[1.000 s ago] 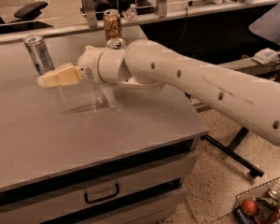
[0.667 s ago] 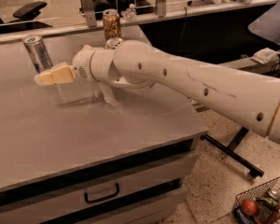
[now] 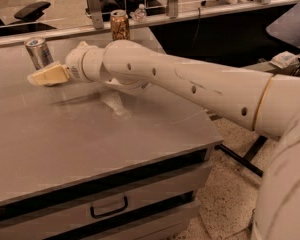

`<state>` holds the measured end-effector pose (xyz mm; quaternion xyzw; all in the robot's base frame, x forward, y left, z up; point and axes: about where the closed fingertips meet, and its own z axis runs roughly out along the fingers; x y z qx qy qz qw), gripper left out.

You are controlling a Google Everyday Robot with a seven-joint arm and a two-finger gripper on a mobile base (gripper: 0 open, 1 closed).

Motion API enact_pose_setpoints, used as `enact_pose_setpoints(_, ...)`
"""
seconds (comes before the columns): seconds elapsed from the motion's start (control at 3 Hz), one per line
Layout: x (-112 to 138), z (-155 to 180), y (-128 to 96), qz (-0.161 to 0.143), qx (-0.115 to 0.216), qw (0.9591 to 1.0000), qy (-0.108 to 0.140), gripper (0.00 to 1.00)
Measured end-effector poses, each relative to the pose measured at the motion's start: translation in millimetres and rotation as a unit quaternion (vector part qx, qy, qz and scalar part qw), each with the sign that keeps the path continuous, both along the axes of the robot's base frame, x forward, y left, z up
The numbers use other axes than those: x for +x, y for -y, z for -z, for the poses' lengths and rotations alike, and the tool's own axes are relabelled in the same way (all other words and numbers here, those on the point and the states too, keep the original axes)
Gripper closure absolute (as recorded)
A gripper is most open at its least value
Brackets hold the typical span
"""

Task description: Knock redbull can over

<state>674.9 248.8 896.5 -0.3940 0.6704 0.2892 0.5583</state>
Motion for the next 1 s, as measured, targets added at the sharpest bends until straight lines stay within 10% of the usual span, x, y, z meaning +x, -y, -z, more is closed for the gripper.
enact_pose_setpoints(0.33, 11, 2, -19, -0.006, 0.001, 1.0000, 0.007, 0.00)
enact_pose_setpoints(1.0, 22, 3, -54, -0.031, 0.016, 0.9993, 0.016, 0.37)
